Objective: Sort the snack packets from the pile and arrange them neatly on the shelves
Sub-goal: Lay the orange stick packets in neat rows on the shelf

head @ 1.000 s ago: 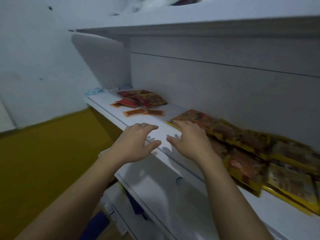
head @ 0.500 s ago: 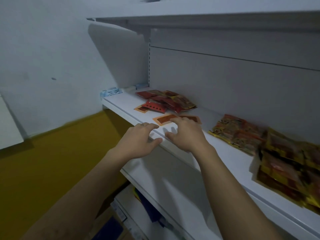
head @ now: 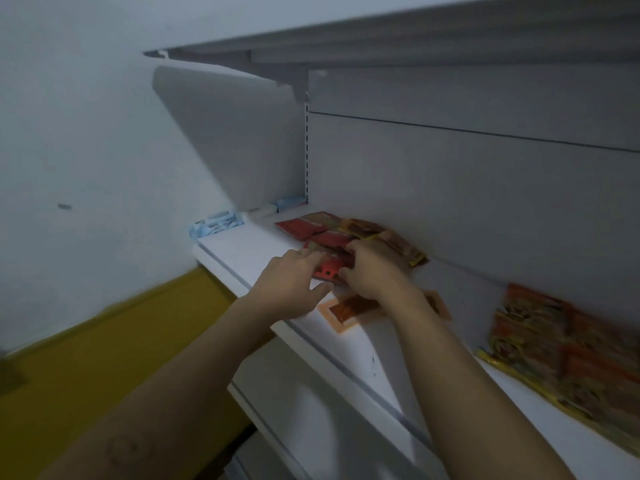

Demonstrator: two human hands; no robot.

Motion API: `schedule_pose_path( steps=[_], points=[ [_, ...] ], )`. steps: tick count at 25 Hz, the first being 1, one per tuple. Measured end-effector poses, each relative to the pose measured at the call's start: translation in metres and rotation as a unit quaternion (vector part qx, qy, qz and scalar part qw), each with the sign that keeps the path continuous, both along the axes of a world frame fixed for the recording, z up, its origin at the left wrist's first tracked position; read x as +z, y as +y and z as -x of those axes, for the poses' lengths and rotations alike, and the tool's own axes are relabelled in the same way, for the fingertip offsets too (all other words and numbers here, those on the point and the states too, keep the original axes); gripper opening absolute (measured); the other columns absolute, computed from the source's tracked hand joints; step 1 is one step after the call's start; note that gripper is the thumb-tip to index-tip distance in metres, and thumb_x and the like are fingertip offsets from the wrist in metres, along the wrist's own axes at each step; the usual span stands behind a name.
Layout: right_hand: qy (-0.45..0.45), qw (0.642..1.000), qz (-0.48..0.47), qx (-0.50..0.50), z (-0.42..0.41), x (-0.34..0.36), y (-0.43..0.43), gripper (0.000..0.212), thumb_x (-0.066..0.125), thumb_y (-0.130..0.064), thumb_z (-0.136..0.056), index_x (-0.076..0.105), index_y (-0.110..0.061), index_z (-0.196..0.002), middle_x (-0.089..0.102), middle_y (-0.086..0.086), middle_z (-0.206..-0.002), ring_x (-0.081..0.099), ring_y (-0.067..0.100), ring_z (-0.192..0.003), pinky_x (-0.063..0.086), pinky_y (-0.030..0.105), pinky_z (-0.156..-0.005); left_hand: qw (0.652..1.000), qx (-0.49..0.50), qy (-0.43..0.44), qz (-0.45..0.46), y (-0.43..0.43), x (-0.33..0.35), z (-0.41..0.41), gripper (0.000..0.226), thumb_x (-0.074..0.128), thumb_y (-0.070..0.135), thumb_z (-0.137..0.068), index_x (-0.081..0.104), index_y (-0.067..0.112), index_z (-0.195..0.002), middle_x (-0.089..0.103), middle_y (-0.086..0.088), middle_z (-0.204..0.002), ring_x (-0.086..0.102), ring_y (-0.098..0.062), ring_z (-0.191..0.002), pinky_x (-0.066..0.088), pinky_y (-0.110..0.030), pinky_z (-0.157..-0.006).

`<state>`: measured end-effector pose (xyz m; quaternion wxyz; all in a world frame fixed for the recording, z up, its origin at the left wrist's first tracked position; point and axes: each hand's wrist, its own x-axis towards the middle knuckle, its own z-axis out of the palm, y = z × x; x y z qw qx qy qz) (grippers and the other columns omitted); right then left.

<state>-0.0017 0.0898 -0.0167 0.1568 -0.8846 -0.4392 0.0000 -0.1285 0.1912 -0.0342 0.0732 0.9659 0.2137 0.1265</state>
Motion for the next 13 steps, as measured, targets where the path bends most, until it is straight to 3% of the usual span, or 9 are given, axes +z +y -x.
schedule_pose_path(
  steps=[5, 7, 10, 13],
  points=[
    [-0.096, 0.984, -0.090, -0.121, -0.036, -0.004, 0.024, 0.037, 0.055, -0.028, -0.090, 0.058, -0.018, -0.126, 0.055, 0.009, -0.127, 0.044, 0.031, -0.121, 0.036, 0.039, -0.101, 1.000, -0.025, -0.007, 0.005, 0.042, 0.006, -0.043, 0.046, 0.052, 0.049, -0.092, 0.050, 0.030, -0.134, 0.058, 0.000, -0.129, 0.054, -0.025, -0.115, 0.046, -0.040, -0.096],
    [-0.108, 0.976, -0.099, -0.162, -0.052, -0.010, 0.023, 0.040, 0.057, -0.038, -0.089, 0.058, -0.015, -0.123, 0.054, 0.012, -0.124, 0.045, 0.034, -0.118, 0.036, 0.040, -0.096, 0.998, -0.056, -0.024, 0.015, 0.053, 0.008, -0.061, 0.046, 0.050, 0.050, -0.090, 0.051, 0.032, -0.133, 0.060, 0.000, -0.129, 0.056, -0.026, -0.114, 0.048, -0.042, -0.094],
    [-0.047, 0.980, -0.054, -0.187, -0.068, -0.022, 0.022, 0.055, 0.054, -0.059, -0.089, 0.053, -0.022, -0.129, 0.050, 0.012, -0.130, 0.045, 0.035, -0.120, 0.037, 0.040, -0.096, 0.994, -0.106, -0.037, 0.011, 0.072, 0.005, -0.091, 0.055, 0.046, 0.050, -0.087, 0.053, 0.024, -0.135, 0.059, -0.005, -0.132, 0.054, -0.029, -0.119, 0.044, -0.045, -0.099],
    [0.042, 0.983, -0.041, -0.173, -0.077, -0.027, 0.024, 0.060, 0.051, -0.064, -0.088, 0.048, -0.030, -0.137, 0.052, 0.006, -0.137, 0.048, 0.030, -0.126, 0.040, 0.038, -0.099, 0.989, -0.143, -0.031, 0.017, 0.091, 0.005, -0.124, 0.055, 0.045, 0.049, -0.088, 0.052, 0.022, -0.136, 0.055, -0.008, -0.134, 0.050, -0.031, -0.122, 0.040, -0.046, -0.103]
  ],
)
